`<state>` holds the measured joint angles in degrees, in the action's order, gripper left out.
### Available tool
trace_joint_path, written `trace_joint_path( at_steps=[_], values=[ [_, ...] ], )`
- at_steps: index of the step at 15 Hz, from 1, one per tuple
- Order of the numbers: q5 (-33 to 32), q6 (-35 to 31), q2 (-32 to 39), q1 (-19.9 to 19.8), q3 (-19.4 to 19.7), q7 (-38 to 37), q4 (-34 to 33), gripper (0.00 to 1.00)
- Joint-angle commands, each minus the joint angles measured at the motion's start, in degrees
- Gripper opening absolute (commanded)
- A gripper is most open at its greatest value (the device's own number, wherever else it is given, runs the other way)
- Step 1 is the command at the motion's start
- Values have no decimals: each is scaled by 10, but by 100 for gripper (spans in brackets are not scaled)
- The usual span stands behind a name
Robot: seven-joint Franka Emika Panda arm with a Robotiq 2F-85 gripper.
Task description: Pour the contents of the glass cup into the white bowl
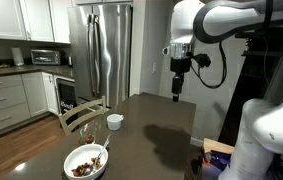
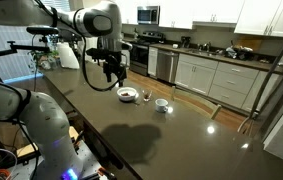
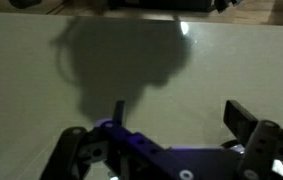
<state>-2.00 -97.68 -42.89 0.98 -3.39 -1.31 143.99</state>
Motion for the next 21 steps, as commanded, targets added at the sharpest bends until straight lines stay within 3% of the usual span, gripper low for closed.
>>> trace_joint_path(
  at_steps=[1,5,12,21],
  values=[
    [-2,1,1,4,3,-2,-1,100],
    [-6,-44,51,5,-10,-11,-19,100],
    [-10,-214,244,8,-24,-1,-119,100],
    [45,-219,491,24,-20,24,-325,100]
  ],
)
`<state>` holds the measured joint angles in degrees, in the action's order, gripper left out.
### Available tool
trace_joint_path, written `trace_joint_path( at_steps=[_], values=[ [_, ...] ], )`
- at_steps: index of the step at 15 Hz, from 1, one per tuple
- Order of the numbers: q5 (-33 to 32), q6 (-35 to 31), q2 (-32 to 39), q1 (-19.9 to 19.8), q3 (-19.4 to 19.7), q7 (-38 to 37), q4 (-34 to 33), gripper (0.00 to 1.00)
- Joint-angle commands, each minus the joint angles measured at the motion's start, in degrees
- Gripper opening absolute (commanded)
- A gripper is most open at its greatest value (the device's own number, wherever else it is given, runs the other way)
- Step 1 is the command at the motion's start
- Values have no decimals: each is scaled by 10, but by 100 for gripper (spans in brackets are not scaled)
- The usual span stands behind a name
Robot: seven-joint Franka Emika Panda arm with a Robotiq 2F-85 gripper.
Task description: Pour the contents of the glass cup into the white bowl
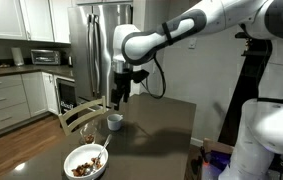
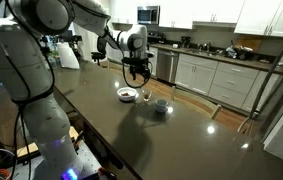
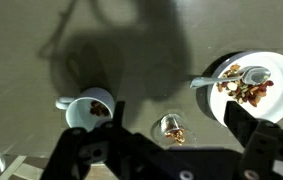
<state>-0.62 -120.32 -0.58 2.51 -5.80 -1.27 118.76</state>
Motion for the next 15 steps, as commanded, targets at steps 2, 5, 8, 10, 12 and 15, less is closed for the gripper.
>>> trace_joint_path(
  at_steps=[2,5,8,10,12,15],
  values=[
    [52,6,104,13,0,27,-107,100],
    [77,8,150,17,-6,37,-150,100],
    [90,12,189,19,-13,44,-184,100],
    [90,12,210,20,-17,46,-201,100],
    [89,14,229,22,-20,49,-217,100],
    [89,18,255,22,-24,58,-238,100]
  ],
)
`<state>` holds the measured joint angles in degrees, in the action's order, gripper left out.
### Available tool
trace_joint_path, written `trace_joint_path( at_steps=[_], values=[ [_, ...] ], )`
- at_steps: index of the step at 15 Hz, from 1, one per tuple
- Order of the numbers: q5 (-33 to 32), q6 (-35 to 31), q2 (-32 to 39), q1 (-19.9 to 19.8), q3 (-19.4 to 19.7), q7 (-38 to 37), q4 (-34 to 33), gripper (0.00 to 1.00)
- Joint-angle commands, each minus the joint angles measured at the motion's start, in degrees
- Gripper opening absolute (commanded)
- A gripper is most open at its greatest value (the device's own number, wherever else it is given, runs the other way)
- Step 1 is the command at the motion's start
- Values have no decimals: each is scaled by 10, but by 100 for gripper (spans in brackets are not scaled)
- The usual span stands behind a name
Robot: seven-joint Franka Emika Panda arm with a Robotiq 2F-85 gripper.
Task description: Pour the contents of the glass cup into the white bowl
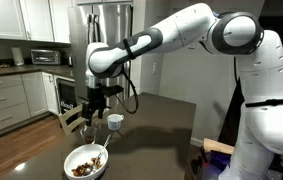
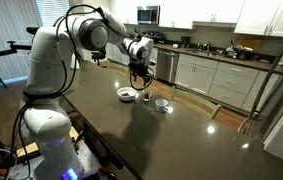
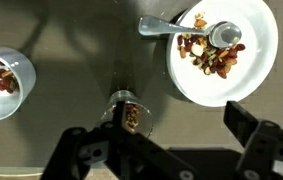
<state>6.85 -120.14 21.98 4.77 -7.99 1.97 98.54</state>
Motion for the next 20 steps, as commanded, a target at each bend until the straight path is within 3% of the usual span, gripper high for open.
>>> trace_joint_path(
  at_steps=[1,7,12,20],
  values=[
    [12,15,36,0,-3,27,-43,100],
    [-22,-1,74,7,4,43,-76,100],
    [-8,1,62,5,2,28,-56,100],
    [-43,-86,97,12,14,37,-83,100]
  ],
)
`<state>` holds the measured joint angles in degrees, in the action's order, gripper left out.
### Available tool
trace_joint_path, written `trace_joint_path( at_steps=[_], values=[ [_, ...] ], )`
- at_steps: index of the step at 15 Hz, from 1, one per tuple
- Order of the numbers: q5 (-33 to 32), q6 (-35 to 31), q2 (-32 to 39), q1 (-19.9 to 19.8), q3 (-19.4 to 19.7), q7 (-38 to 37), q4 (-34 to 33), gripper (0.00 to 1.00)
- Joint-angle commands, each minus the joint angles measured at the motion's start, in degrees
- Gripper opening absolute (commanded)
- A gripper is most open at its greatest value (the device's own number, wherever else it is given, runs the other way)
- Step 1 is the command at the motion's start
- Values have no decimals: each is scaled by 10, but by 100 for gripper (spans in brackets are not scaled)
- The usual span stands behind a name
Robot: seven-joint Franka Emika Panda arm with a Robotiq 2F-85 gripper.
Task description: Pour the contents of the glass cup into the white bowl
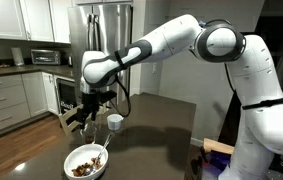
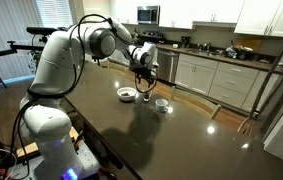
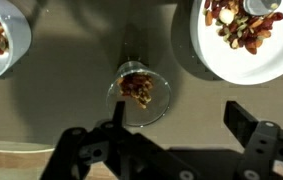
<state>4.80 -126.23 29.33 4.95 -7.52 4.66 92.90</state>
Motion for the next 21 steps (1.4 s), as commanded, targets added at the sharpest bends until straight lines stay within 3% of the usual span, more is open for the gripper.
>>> trace_joint_path(
  at_steps=[1,12,21],
  values=[
    [-29,-33,31,11,9,12,-33,100],
    [-34,-55,163,6,-1,55,-144,100],
    [-54,-23,197,20,7,60,-179,100]
  ],
)
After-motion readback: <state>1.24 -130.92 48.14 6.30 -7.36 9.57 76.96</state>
